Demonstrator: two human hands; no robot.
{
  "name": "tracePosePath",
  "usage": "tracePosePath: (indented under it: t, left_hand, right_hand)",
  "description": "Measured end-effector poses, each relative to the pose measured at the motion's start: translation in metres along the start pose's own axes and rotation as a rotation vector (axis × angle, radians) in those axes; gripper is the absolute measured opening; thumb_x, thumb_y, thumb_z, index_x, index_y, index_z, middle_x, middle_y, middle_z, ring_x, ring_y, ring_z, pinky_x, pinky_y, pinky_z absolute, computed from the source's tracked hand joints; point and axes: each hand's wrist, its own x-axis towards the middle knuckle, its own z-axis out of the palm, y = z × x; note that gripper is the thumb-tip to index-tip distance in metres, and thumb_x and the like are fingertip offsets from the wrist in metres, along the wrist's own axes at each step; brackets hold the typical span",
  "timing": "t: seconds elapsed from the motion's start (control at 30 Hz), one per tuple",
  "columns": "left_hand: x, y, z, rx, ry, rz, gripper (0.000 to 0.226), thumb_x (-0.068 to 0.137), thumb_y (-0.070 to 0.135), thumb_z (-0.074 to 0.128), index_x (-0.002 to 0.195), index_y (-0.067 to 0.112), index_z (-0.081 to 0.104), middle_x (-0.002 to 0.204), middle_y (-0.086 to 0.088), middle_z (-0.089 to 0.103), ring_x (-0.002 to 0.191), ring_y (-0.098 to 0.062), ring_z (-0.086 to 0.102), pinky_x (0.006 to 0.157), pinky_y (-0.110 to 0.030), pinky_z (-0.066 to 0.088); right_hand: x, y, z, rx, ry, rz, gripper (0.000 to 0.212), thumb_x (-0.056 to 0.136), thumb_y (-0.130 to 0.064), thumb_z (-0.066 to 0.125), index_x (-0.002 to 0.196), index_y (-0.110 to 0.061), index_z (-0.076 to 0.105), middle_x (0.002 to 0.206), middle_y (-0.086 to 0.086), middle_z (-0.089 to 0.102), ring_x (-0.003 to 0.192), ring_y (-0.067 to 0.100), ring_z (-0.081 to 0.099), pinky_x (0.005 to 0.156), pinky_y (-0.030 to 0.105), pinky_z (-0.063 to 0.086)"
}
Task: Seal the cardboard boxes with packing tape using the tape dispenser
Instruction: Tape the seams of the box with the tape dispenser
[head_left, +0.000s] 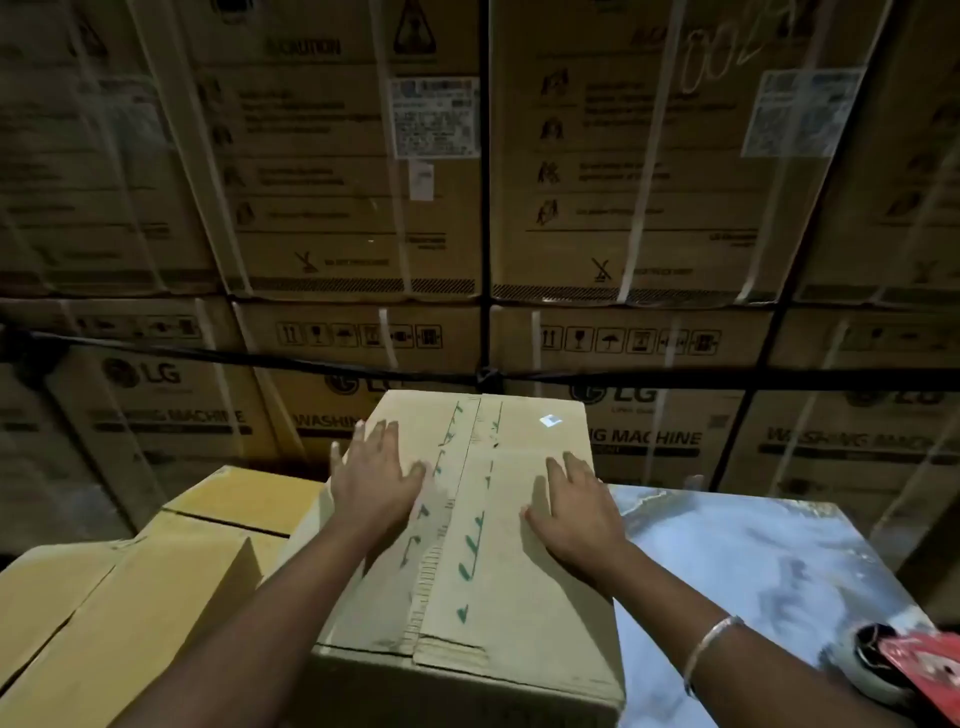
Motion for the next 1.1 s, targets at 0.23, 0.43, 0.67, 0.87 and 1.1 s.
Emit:
tracePosePath:
  t: [0.23, 0.43, 0.67, 0.87, 1.1]
  left_hand:
    - [-0.004, -0.040, 0.021, -0.120, -0.180, -0.287, 0.075, 0.087, 0.066, 0.048, 0.154, 0.037, 0.027, 0.155, -0.015, 0.032, 0.139, -0.039, 0.034, 0.109, -0.059, 0.029]
    - [0.001, -0.037, 0.018, -0.178, -0.176, -0.371, 0.078, 0.075, 0.068, 0.063, 0.136, 0.024, 0.042, 0.132, -0.014, 0.044, 0.119, -0.038, 0.046, 0.096, -0.052, 0.038]
    - [0.000, 0.001, 0.023, -0.233, -0.223, -0.350, 0.078, 0.071, 0.063, 0.071, 0.133, 0.022, 0.046, 0.133, -0.015, 0.043, 0.122, -0.039, 0.044, 0.097, -0.053, 0.038]
    - [-0.016, 0.066, 0.034, -0.209, -0.232, -0.273, 0.079, 0.077, 0.066, 0.063, 0.139, 0.022, 0.041, 0.138, -0.017, 0.040, 0.125, -0.040, 0.040, 0.100, -0.053, 0.036]
    - [-0.044, 0.146, 0.047, -0.167, -0.216, -0.232, 0.074, 0.082, 0.066, 0.055, 0.137, 0.019, 0.041, 0.135, -0.018, 0.039, 0.121, -0.040, 0.042, 0.094, -0.049, 0.037]
  right_hand:
    - [-0.006, -0.003, 0.013, 0.128, -0.035, 0.304, 0.064, 0.088, -0.069, 0.054, 0.136, -0.026, 0.045, 0.160, 0.025, 0.015, 0.138, 0.051, 0.032, 0.103, 0.053, 0.043]
    - [-0.010, 0.001, 0.010, 0.237, -0.018, 0.324, 0.072, 0.084, -0.070, 0.060, 0.140, -0.028, 0.044, 0.144, 0.022, 0.041, 0.121, 0.043, 0.053, 0.091, 0.044, 0.048]
    - [-0.022, 0.033, -0.006, 0.259, 0.020, 0.389, 0.069, 0.081, -0.065, 0.067, 0.136, -0.027, 0.051, 0.130, 0.015, 0.050, 0.116, 0.038, 0.056, 0.082, 0.037, 0.046]
    - [-0.033, 0.091, -0.027, 0.234, 0.041, 0.433, 0.065, 0.081, -0.065, 0.067, 0.134, -0.031, 0.051, 0.128, 0.012, 0.052, 0.113, 0.038, 0.057, 0.082, 0.037, 0.045]
    - [-0.047, 0.167, -0.052, 0.175, 0.023, 0.430, 0.071, 0.083, -0.069, 0.064, 0.144, -0.036, 0.044, 0.131, 0.013, 0.050, 0.116, 0.038, 0.057, 0.088, 0.039, 0.048]
